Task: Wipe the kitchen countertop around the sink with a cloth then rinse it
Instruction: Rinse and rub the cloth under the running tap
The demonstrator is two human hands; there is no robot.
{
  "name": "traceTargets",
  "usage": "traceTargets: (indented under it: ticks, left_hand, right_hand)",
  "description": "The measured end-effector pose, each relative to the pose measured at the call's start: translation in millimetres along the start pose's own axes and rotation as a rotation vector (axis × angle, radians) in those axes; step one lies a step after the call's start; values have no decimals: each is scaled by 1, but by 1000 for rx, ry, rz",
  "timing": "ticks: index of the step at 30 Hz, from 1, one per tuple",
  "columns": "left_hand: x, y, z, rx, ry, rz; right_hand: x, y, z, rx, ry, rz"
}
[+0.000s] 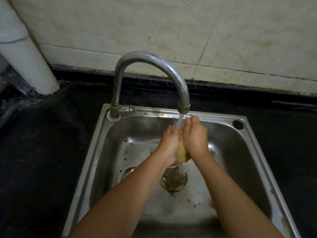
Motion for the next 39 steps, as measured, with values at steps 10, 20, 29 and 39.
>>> traceTargets:
  ticks: [10, 20, 29, 39]
  left_hand:
    - [-20, -4, -15, 70, -34, -49]
    - [-13, 1, -7, 14, -401, -2]
    - [-36, 13, 4, -218, 222, -9]
    - [-41, -6, 4, 1, 218, -109]
  right_hand:
    - [23, 25, 12, -81, -17, 115]
    - [15, -5, -25, 135, -18, 100]
    - [11, -6, -29, 183, -1025, 110]
    - [18, 1, -44, 207, -701, 276]
Point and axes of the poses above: each hand's wrist, its own y-axis away from the middle knuckle, its own x-axis out of the palm, z = x × y, the point moved 5 cm from there along -y, towards the middle knuckle, and after that the axes turned 11 degrees about z, right-handed, at the moved point
